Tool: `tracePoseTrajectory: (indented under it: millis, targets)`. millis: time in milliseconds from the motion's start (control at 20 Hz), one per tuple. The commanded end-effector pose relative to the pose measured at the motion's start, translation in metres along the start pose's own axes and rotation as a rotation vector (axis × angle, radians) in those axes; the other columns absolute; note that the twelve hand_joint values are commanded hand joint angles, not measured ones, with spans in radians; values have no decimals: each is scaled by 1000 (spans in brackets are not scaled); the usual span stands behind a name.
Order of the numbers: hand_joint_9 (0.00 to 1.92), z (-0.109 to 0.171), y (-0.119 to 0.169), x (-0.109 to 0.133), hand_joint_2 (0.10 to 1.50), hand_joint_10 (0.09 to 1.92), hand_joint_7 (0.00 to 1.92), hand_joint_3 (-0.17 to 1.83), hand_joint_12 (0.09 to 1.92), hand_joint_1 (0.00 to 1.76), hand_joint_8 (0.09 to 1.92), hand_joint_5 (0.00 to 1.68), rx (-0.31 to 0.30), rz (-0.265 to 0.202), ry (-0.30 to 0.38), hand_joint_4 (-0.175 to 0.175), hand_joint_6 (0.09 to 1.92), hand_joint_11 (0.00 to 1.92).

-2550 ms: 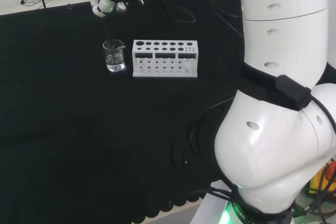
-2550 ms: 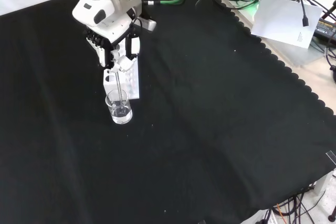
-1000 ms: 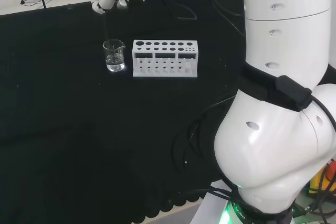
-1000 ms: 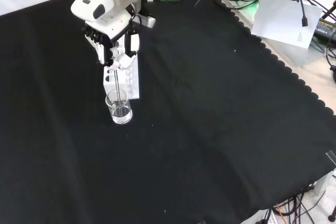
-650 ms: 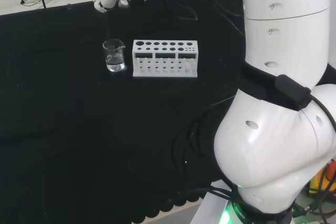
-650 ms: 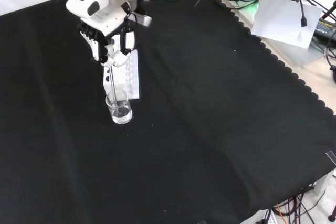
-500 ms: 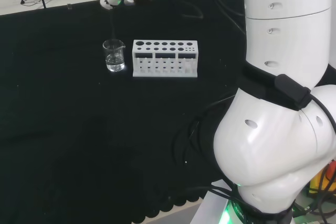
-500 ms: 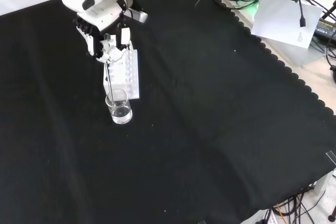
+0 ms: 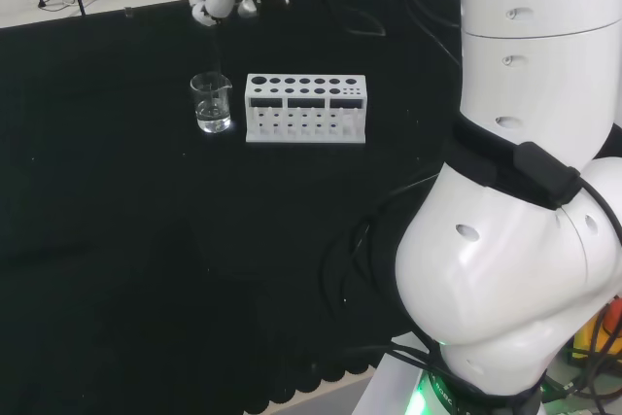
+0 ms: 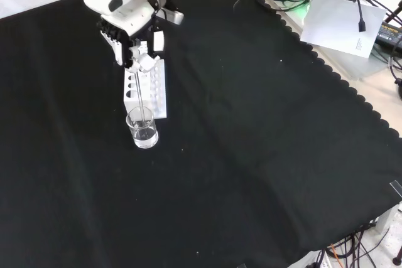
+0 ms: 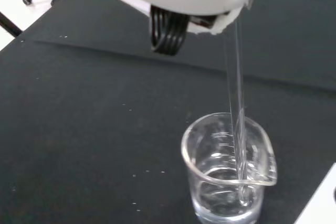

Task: Stir in the beaker to the left of the white test tube rack with the glass rod.

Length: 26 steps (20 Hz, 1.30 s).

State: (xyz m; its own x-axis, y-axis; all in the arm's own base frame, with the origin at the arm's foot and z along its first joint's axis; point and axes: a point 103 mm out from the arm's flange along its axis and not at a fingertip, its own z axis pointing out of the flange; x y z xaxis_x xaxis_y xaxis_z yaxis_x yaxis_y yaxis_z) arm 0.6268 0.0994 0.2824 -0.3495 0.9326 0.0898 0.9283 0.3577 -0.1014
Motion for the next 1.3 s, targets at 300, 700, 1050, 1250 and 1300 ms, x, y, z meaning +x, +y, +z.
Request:
tracePoseTrajectory:
  millis: [300,700,1050,1250,1300]
  targets:
    - [1811,-2,15,33,591,885,1521,836,753,1221,1124,1213,-7,-35,-28,-175,850,1767]
    - [1812,-8,10,-22,592,885,1521,836,754,1221,1124,1212,-25,22,-7,-175,850,1767]
    - [1813,-5,-5,-24,592,884,1522,836,754,1221,1124,1212,-17,17,-4,-175,851,1767]
    - [1814,-11,-10,-10,592,884,1522,836,754,1220,1123,1212,-20,3,-14,-175,851,1767]
    - [1814,-11,-12,-8,592,884,1522,836,754,1220,1123,1213,-19,1,-16,-175,851,1768]
